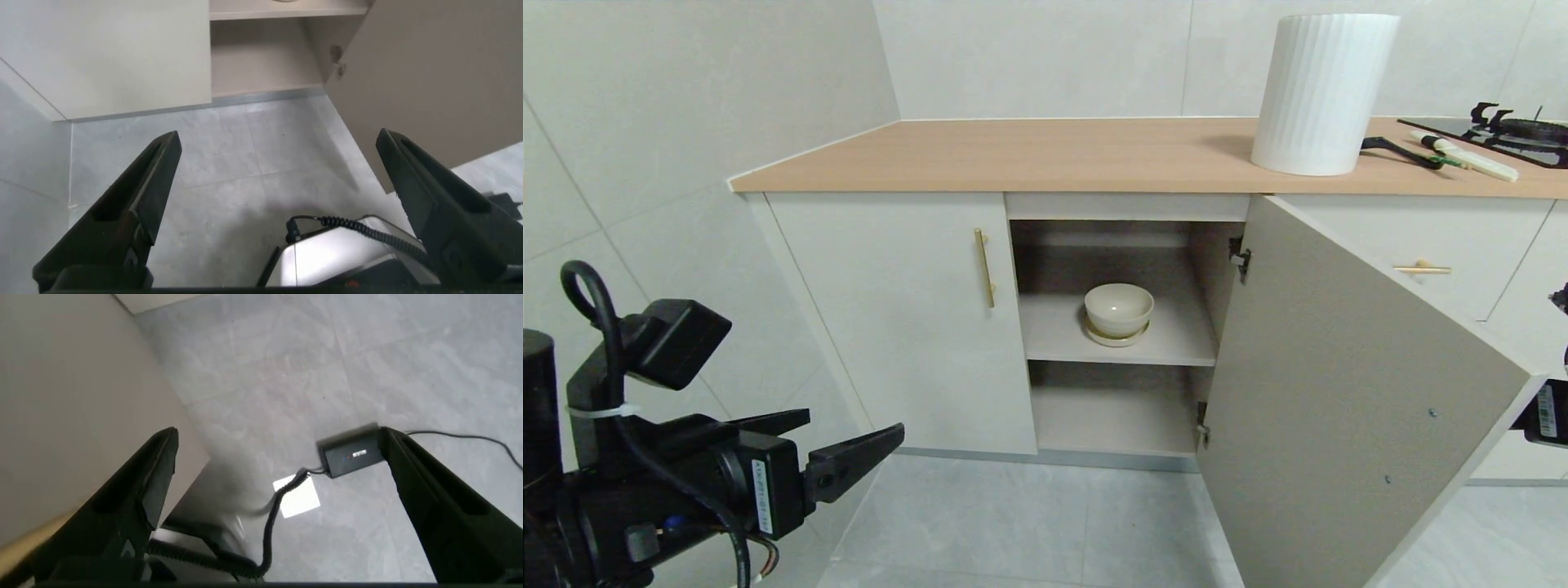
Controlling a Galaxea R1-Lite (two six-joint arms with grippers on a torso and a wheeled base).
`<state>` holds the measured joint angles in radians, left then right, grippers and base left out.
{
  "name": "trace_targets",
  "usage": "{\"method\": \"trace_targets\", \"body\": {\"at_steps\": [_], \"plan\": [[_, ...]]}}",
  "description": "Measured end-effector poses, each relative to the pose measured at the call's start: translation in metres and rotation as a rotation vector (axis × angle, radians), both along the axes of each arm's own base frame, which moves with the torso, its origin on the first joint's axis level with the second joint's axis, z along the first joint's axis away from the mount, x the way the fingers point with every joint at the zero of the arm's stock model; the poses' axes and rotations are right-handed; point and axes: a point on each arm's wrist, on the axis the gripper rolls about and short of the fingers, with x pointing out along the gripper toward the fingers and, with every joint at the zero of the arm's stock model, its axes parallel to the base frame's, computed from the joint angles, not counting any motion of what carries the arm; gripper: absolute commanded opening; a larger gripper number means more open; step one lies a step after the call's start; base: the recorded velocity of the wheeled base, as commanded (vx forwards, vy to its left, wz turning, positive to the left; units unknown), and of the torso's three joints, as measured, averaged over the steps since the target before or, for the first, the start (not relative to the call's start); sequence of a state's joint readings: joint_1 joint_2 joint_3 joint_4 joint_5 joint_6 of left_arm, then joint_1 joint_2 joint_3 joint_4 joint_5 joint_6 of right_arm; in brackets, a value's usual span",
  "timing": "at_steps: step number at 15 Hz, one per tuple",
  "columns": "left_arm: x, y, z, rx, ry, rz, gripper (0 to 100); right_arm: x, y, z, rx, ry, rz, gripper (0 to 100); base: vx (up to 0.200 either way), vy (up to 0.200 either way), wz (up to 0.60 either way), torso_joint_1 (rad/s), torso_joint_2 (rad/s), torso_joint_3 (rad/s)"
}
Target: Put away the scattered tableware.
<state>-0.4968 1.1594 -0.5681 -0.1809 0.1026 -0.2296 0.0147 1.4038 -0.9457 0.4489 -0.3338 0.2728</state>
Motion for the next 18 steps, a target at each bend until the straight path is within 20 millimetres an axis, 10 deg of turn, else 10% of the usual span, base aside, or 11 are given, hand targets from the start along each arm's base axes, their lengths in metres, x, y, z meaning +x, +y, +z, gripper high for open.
{"method": "trace_targets", "body": {"at_steps": [18], "plan": [[0.000,0.000,0.001,-0.004,-0.006,0.000,100,0.011,0.103,-0.023,0.184,-0.158,0.282,100,0.000,0.000,0.00,0.000,0.00,0.000]]}}
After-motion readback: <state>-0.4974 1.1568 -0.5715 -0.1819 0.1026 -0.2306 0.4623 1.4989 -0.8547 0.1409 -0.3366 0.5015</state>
